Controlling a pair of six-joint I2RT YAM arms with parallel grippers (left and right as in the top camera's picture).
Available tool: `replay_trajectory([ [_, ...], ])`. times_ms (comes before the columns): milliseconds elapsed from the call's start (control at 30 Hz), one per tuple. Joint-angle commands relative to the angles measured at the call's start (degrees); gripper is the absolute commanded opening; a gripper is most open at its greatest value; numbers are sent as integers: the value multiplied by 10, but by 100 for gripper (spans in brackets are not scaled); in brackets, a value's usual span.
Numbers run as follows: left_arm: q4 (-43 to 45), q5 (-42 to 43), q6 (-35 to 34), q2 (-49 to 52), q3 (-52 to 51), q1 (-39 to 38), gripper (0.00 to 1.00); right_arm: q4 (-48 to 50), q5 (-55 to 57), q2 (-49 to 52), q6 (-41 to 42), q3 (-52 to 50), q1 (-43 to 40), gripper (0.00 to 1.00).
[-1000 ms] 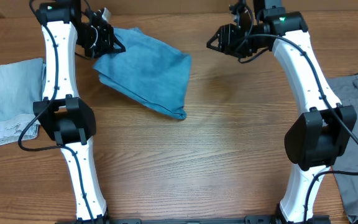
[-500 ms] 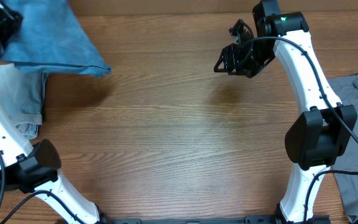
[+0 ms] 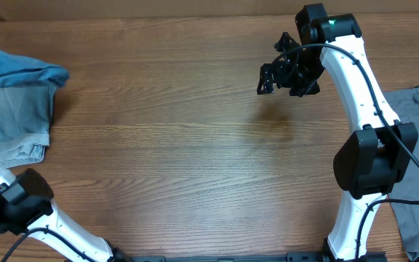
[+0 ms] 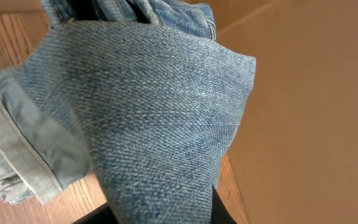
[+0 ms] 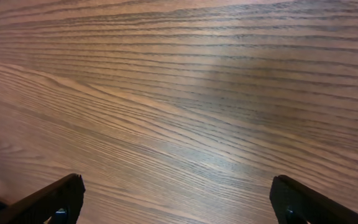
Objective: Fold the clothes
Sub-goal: 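Lift the bundle and carry it left with the left gripper, then lower the bundle onto the left jeans stack and release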
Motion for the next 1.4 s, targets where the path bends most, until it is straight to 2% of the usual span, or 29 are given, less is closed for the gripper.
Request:
replay_trajectory([
  [0, 33, -10, -90, 52, 11, 7, 4, 3, 4, 0, -2, 3, -4, 100],
  [200, 109, 0, -79, 101, 11, 25, 4, 3, 4, 0, -2, 3, -4, 100],
  [333, 118, 2, -40, 120, 10, 26, 4, 3, 4, 0, -2, 3, -4, 100],
  [433, 110, 0, -37, 140, 10, 28, 4, 3, 4, 0, -2, 3, -4, 100],
  [733, 62, -9, -24, 165, 8, 54, 4, 3, 4, 0, -2, 3, -4, 100],
  [1033, -86, -82, -20, 165, 8, 65, 4, 3, 4, 0, -2, 3, -4, 100],
  [1267, -150, -124, -15, 165, 8, 64, 4, 3, 4, 0, -2, 3, -4, 100],
  [1300, -154, -131, -14, 165, 8, 64, 5, 3, 4, 0, -2, 3, -4, 100],
  [1333, -155, -137, -8, 165, 8, 64, 13, 3, 4, 0, -2, 3, -4, 100],
  [1367, -154, -142, 2, 165, 8, 64, 32, 3, 4, 0, -2, 3, -4, 100],
])
